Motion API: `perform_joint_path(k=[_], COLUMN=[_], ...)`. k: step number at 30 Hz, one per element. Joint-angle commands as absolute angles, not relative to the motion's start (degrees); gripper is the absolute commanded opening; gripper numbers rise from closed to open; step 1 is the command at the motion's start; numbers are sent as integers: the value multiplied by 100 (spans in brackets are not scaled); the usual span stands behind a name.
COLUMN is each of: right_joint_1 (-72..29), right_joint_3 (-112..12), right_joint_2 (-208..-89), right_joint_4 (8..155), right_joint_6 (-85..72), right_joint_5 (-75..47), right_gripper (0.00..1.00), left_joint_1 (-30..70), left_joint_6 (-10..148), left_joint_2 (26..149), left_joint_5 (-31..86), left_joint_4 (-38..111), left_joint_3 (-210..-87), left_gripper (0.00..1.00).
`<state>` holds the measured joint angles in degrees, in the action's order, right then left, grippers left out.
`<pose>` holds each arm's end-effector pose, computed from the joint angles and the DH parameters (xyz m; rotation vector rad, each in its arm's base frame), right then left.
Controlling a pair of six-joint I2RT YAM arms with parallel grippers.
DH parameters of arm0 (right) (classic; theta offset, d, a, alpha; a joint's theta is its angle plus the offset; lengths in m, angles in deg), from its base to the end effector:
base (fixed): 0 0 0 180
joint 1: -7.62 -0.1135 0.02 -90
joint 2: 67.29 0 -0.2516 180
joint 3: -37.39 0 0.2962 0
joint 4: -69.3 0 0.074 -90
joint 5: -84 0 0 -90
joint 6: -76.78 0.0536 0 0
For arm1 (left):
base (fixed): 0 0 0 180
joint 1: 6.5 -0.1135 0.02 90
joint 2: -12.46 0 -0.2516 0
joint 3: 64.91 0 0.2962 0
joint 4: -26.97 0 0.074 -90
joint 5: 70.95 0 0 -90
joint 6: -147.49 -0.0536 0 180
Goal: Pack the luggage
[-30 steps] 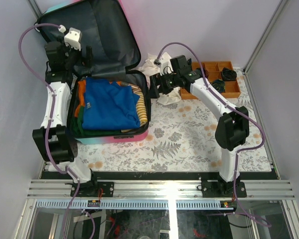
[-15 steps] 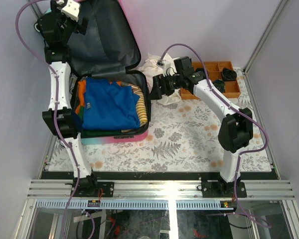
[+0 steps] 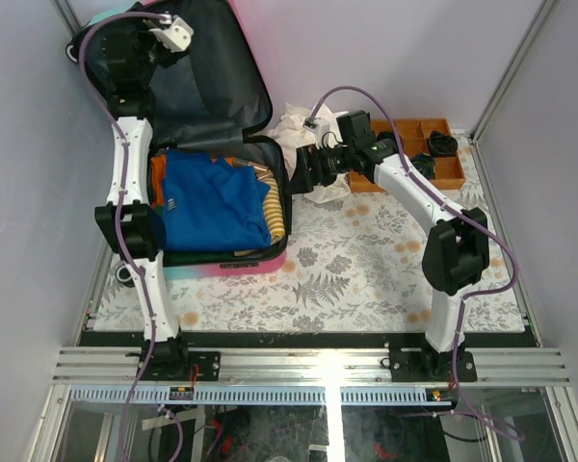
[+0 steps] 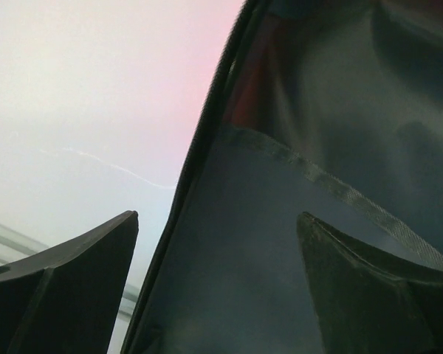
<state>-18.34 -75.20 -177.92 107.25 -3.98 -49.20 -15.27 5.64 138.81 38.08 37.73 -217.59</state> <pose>0.4300 0.2502 0.2927 -0.7575 2.1077 1.1668 0.5509 0.0673 0.4810 0.7523 1.1159 0.6832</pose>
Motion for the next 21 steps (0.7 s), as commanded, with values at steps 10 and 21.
perform_joint_path(k=[10,21], right_joint_1=[-1808,-1806], right_joint_3=[-7399,-7639], right_joint_2=[-17568,-17681], right_joint_4=[10587,10669], right_joint_6=[-276,-351], right_joint_5=[-5152,-4981], right_gripper=[88,86], left_joint_1=[-1341,-1272], left_joint_6=[-1134,-1433], left_joint_2=[14850,14640], left_joint_5=[3135,3491], left_joint_4=[2275,2159], left_joint_3=[-22415,-22119], left_gripper=[80,44])
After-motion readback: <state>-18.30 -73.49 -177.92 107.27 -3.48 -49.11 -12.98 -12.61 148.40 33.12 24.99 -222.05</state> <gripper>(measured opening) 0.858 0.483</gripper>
